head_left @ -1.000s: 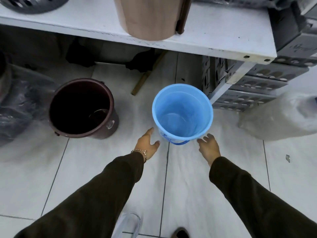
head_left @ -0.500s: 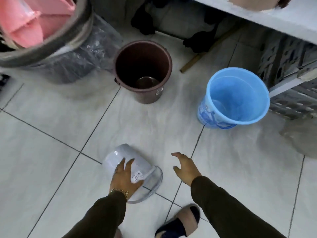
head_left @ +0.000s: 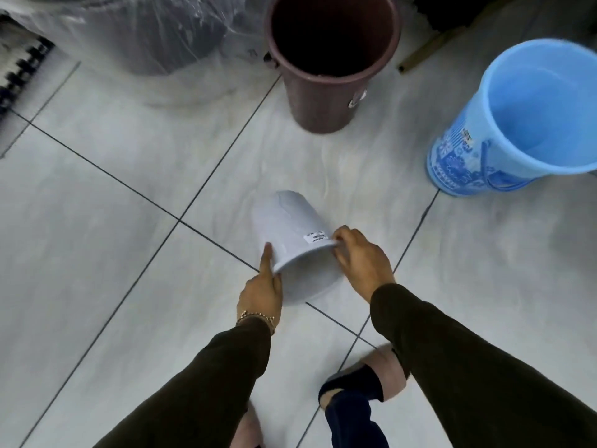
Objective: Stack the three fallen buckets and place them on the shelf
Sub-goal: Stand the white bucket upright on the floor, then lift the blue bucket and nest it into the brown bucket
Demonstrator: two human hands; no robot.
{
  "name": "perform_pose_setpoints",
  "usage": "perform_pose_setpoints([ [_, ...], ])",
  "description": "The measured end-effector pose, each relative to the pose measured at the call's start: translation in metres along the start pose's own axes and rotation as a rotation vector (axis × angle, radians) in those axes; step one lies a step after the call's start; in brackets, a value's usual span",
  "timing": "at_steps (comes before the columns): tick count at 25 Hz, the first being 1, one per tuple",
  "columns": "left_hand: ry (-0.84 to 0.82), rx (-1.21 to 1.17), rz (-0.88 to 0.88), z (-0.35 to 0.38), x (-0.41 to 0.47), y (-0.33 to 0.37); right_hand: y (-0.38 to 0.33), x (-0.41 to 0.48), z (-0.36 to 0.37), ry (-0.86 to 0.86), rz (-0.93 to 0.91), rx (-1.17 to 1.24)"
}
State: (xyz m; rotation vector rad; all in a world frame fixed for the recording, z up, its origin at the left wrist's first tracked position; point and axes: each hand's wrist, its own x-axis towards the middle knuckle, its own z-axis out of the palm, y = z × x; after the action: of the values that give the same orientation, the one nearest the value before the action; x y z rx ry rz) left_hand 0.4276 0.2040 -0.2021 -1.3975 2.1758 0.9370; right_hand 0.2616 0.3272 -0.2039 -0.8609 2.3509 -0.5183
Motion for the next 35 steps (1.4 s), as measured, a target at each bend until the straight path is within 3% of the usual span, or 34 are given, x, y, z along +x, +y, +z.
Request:
perform_pose_setpoints([
  [2, 0.032, -0.056, 0.029, -0.02, 0.012, 0.023, 0.012, 0.004, -0.03, 0.086, 0.127, 0.18],
  [4, -0.029, -0.218, 0.002, -0.033, 0.026, 0.052, 0.033, 0.012, -0.059, 0.027, 0.239, 0.234],
  [6, -0.132, -0.407, -0.072, -0.031, 0.038, 0.079, 0.052, 0.019, -0.075, -0.037, 0.329, 0.232],
  [11, -0.297, -0.84, -0.302, 0.005, 0.068, 0.113, 0.084, 0.031, -0.074, 0.033, 0.469, 0.386],
  [14, -0.339, -0.814, -0.356, 0.006, 0.073, 0.116, 0.091, 0.033, -0.077, -0.029, 0.536, 0.585],
  [16, -0.291, -0.686, -0.357, -0.001, 0.068, 0.123, 0.092, 0.03, -0.095, -0.017, 0.697, 0.893],
  [18, -0.106, -0.531, -0.266, -0.017, 0.066, 0.144, 0.103, 0.027, -0.129, 0.159, 0.837, 1.241],
  [20, 0.072, -0.532, -0.132, -0.034, 0.069, 0.179, 0.124, 0.027, -0.167, 0.423, 0.878, 1.478],
  [23, 0.025, -0.6, 0.004, -0.036, 0.077, 0.256, 0.165, 0.037, -0.217, 0.587, 0.916, 1.474],
  [25, -0.141, -0.662, 0.038, -0.019, 0.084, 0.313, 0.187, 0.051, -0.237, 0.527, 0.973, 1.438],
  [28, -0.419, -0.659, 0.038, 0.02, 0.085, 0.384, 0.205, 0.068, -0.243, 0.305, 1.078, 1.473],
  [30, -0.515, -0.733, -0.012, 0.047, 0.084, 0.414, 0.209, 0.073, -0.237, 0.182, 1.081, 1.574],
  [32, -0.526, -0.765, -0.061, 0.064, 0.08, 0.426, 0.207, 0.071, -0.229, 0.111, 1.028, 1.685],
  [35, -0.43, -0.614, -0.064, 0.069, 0.066, 0.424, 0.202, 0.05, -0.224, 0.105, 0.945, 1.737],
])
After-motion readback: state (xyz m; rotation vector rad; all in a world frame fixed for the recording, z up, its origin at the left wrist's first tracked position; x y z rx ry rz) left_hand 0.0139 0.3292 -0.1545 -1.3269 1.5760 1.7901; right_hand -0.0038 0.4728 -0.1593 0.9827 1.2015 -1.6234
